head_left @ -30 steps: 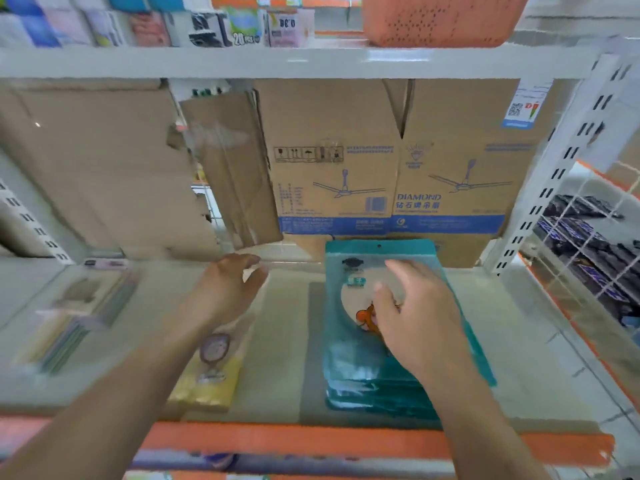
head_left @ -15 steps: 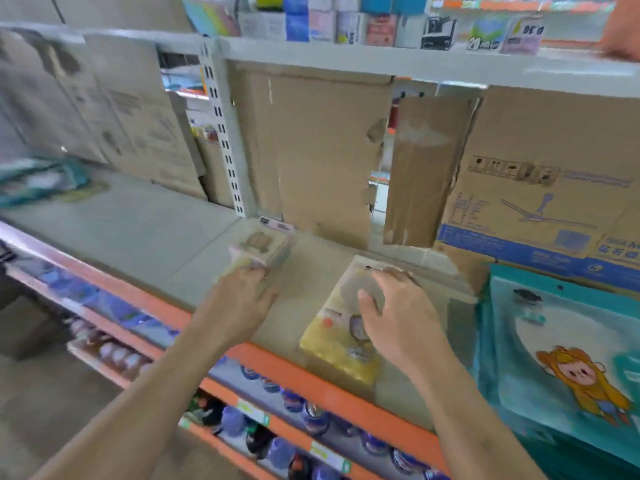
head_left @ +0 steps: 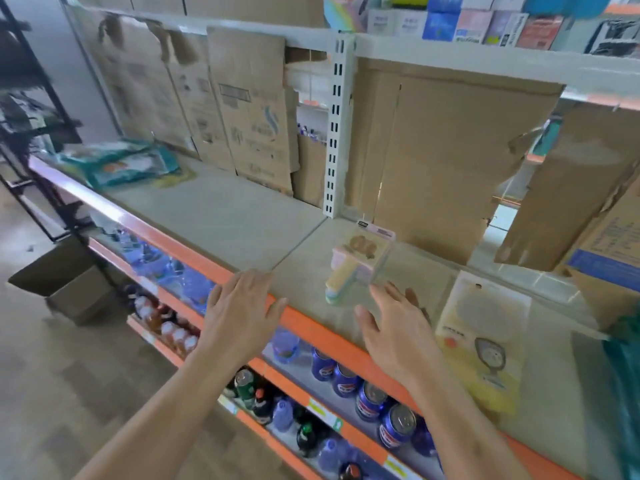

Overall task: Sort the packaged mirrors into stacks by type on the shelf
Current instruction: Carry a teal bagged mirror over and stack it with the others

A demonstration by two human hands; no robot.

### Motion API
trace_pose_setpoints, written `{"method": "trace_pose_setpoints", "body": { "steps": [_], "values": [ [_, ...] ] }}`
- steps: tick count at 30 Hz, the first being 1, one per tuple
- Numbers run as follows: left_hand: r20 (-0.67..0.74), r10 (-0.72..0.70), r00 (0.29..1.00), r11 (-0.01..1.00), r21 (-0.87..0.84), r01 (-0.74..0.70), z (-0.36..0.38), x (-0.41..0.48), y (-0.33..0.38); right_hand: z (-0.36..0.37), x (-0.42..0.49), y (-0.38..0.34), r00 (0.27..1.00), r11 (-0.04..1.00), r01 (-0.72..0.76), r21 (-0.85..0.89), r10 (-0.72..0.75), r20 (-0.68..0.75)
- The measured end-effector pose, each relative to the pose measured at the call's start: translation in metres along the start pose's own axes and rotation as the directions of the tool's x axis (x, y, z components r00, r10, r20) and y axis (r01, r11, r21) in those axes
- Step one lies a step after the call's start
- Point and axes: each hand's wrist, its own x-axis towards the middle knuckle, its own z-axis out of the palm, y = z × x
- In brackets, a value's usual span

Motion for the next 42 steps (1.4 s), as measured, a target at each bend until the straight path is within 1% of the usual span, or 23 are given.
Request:
{"method": "trace_pose_setpoints", "body": {
  "steps": [4, 8, 10, 15, 20, 23, 27, 30, 38, 42],
  "values": [
    [0.041, -0.06, 0.997, 0.998, 0.009, 0.06, -0.001, -0.003, -0.042, 0.024, 0.008, -0.031, 1.0, 1.0, 0.017, 0.016, -0.017, 0.003],
    [0.064, -0.061, 0.996, 0.998, -0.015, 0.062, 0.0, -0.009, -0.075, 0.043, 0.016, -0.063, 1.0, 1.0, 0.023, 0.015, -0.023, 0.011],
    [0.077, -0.091, 0.993, 0.995, -0.022, 0.093, -0.001, -0.011, -0.088, 0.051, 0.02, -0.077, 0.999, 0.998, 0.051, 0.028, -0.051, 0.015],
    [0.033, -0.155, 0.987, 0.988, -0.01, 0.155, -0.002, -0.01, -0.12, 0.066, 0.037, -0.108, 0.994, 0.993, 0.092, 0.073, -0.096, 0.045],
    [-0.016, -0.183, 0.983, 0.981, -0.074, 0.181, -0.007, -0.007, -0.148, 0.081, 0.055, -0.133, 0.99, 0.989, 0.107, 0.097, -0.115, 0.079],
    [-0.031, -0.196, 0.98, 0.977, -0.092, 0.192, -0.011, -0.001, -0.17, 0.092, 0.07, -0.147, 0.984, 0.984, 0.147, 0.102, -0.156, 0.086],
    [-0.053, -0.222, 0.974, 0.973, -0.072, 0.218, -0.015, 0.019, -0.196, 0.106, 0.097, -0.167, 0.98, 0.978, 0.16, 0.136, -0.174, 0.097],
    [-0.01, -0.254, 0.967, 0.963, -0.094, 0.252, -0.015, 0.044, -0.215, 0.116, 0.121, -0.181, 0.978, 0.978, 0.153, 0.144, -0.171, 0.119],
    [0.035, -0.243, 0.969, 0.963, -0.111, 0.245, -0.007, 0.121, -0.253, 0.136, 0.192, -0.205, 0.983, 0.975, 0.117, 0.188, -0.141, 0.121],
    [0.028, -0.251, 0.968, 0.962, -0.106, 0.253, -0.005, 0.152, -0.265, 0.141, 0.221, -0.214, 0.982, 0.978, 0.107, 0.182, -0.133, 0.136]
  ]
}}
